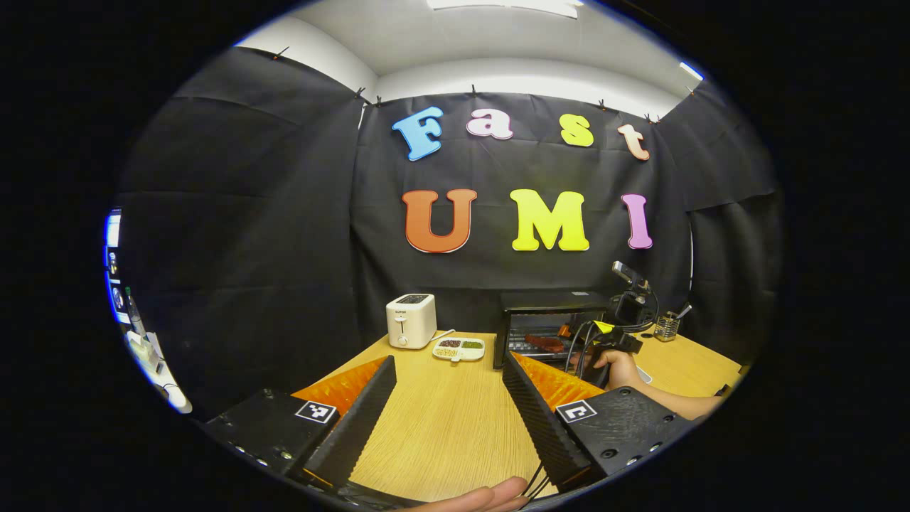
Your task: Open the electric oven with the left hand, put the food in, and close the electric oven.
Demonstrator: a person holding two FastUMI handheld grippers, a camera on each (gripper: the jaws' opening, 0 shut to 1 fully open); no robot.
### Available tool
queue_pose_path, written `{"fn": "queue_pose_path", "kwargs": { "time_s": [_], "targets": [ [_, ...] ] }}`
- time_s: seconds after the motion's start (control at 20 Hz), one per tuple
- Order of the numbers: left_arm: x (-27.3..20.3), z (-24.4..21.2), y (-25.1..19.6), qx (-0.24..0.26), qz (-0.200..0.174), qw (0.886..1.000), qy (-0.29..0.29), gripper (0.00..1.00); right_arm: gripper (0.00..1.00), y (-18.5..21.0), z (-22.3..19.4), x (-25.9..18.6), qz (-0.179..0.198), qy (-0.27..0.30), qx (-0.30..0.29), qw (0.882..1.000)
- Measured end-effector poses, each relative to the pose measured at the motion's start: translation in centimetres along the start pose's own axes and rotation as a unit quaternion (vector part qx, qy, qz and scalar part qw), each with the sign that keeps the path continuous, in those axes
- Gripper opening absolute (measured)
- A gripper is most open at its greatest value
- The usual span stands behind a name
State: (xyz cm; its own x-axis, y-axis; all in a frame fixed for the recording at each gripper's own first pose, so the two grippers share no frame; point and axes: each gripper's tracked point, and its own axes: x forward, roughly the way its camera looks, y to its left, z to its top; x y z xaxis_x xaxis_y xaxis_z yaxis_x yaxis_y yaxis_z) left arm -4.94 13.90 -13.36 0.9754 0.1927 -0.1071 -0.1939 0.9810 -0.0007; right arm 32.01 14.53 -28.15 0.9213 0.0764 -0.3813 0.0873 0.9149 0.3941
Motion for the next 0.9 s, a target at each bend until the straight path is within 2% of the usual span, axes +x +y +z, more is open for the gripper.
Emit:
{"fn": "queue_pose_path", "kwargs": {
  "time_s": [0.1, 0.25, 0.3, 0.35, 0.5, 0.55, 0.8, 0.85, 0.9],
  "targets": [
    [-0.3, -0.1, -0.8, -0.001, -0.008, 1.0, 0.003, 0.96, 0.67, 0.4, -0.1, -2.0, 0.019, -0.001, -0.022, 1.0],
    [-0.6, -0.2, -1.9, -0.008, -0.018, 1.0, 0.007, 0.96, 0.67, -0.5, 1.6, -5.8, 0.027, -0.022, -0.065, 0.997],
    [-0.6, -0.1, -2.4, -0.007, -0.023, 1.0, 0.006, 0.96, 0.69, -0.8, 2.4, -7.3, 0.032, -0.031, -0.07, 0.997],
    [-0.7, 0.0, -3.0, -0.007, -0.028, 1.0, 0.006, 0.96, 0.75, -0.9, 3.1, -8.6, 0.041, -0.04, -0.075, 0.996],
    [-1.1, 0.9, -5.3, -0.007, -0.051, 0.999, -0.002, 0.96, 0.75, -1.2, 5.8, -12.9, 0.064, -0.062, -0.088, 0.992],
    [-1.1, 1.1, -5.9, -0.005, -0.059, 0.998, -0.004, 0.96, 0.85, -1.3, 6.9, -14.4, 0.068, -0.071, -0.092, 0.991],
    [0.1, 1.4, -8.7, -0.013, -0.078, 0.997, -0.002, 0.96, 0.94, -2.5, 11.6, -20.9, 0.073, -0.121, -0.119, 0.983],
    [0.5, 1.2, -9.4, -0.014, -0.083, 0.996, 0.003, 0.96, 0.89, -2.5, 12.4, -22.4, 0.077, -0.132, -0.125, 0.98],
    [1.0, 0.9, -10.0, -0.011, -0.086, 0.996, 0.005, 0.96, 0.96, -2.7, 13.2, -23.7, 0.076, -0.142, -0.131, 0.978]
  ]
}}
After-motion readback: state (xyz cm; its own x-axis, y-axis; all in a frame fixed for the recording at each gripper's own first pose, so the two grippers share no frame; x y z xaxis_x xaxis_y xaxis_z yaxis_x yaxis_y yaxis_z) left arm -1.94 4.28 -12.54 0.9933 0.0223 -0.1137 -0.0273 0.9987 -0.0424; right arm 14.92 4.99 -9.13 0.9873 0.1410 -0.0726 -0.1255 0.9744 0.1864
